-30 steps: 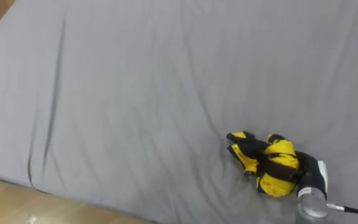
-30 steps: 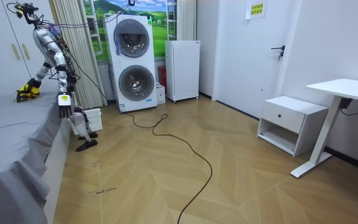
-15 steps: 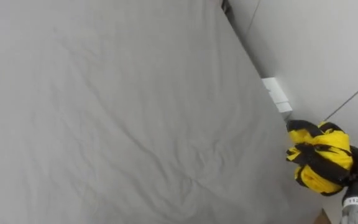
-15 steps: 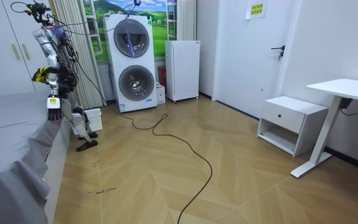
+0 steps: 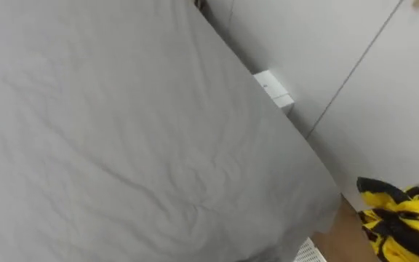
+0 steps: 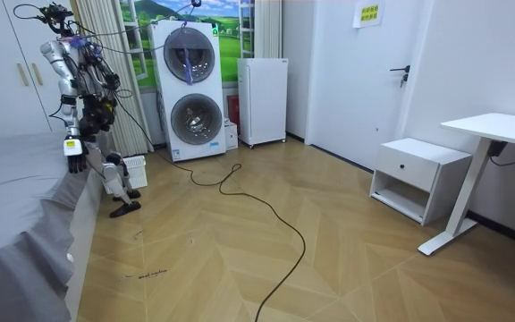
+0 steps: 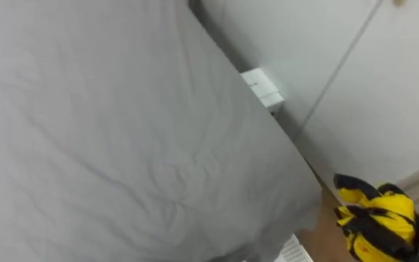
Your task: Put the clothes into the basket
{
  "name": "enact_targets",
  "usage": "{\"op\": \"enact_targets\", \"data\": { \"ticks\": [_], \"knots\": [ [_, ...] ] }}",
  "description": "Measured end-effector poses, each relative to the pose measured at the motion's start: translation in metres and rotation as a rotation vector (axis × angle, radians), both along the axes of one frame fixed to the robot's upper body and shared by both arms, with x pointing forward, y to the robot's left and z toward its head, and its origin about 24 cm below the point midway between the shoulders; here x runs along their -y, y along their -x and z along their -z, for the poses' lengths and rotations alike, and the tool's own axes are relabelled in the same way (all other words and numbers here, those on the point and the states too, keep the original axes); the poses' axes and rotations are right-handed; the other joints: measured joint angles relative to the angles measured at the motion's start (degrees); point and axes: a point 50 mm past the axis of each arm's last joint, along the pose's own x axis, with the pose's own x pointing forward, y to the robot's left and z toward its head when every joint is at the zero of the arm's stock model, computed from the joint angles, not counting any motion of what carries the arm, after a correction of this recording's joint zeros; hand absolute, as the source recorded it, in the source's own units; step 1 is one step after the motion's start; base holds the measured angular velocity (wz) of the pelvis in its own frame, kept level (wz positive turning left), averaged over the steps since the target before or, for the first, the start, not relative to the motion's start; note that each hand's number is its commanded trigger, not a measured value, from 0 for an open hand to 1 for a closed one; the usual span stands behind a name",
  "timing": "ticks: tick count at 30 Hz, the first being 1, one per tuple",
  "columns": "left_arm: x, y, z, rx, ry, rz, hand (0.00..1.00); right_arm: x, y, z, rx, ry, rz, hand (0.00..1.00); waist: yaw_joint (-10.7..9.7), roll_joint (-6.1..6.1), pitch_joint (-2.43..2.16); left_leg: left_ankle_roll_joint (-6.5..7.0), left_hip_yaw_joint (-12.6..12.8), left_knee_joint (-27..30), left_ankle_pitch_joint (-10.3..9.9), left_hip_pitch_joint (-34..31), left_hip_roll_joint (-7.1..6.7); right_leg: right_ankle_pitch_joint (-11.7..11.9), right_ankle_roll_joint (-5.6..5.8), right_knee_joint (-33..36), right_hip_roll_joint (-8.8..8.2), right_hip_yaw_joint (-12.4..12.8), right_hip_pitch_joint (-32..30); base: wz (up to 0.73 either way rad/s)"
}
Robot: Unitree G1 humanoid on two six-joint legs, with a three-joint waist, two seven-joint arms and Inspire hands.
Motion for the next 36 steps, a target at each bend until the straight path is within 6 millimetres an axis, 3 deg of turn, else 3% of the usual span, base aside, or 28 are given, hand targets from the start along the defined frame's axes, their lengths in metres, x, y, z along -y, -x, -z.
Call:
{"op": "enact_targets", "data": {
  "ticks": [7,13,18,24,36],
  "knots": [
    [0.002,-0.007,0.001,-0.012,0.010,0.026,0.00,0.002,-0.003,0.019,-0.086,-0.052,0.056,1.00,-1.2,0.80,0.03,0.70,1.1,2.1,-0.4,-5.4,-0.16,0.1,0.21,3.6,0.12,2.2,-7.3,-0.21],
    [0.008,-0.025,0.005,-0.005,0.028,0.089,0.00,0.011,-0.030,0.018,-0.045,-0.103,0.115,1.00,-1.3,3.02,0.00,1.57,2.3,5.0,-0.8,-11.8,-0.12,0.4,0.62,6.6,-0.19,3.3,-14.4,-0.09],
    [0.013,-0.047,0.008,0.020,0.045,0.124,0.00,0.031,-0.058,-0.002,0.023,-0.052,0.133,1.00,-1.3,6.44,0.12,2.60,2.1,5.8,-0.3,-17.7,-1.26,0.3,0.93,9.7,-1.23,3.5,-21.1,0.01],
    [0.019,-0.069,0.009,0.043,0.062,0.185,0.00,0.029,-0.063,0.001,0.016,-0.063,0.149,1.00,1.0,8.19,-0.09,3.01,2.0,5.8,0.4,-20.7,-2.06,0.3,1.06,10.8,-1.56,3.8,-24.6,0.02],
    [0.023,-0.087,0.009,0.097,0.073,0.207,0.00,0.017,-0.064,0.016,-0.077,-0.102,0.058,1.00,4.0,8.99,-0.08,3.31,1.4,5.7,0.8,-22.9,-2.12,0.3,1.06,11.2,-2.23,2.6,-26.9,0.03]
  ]
}}
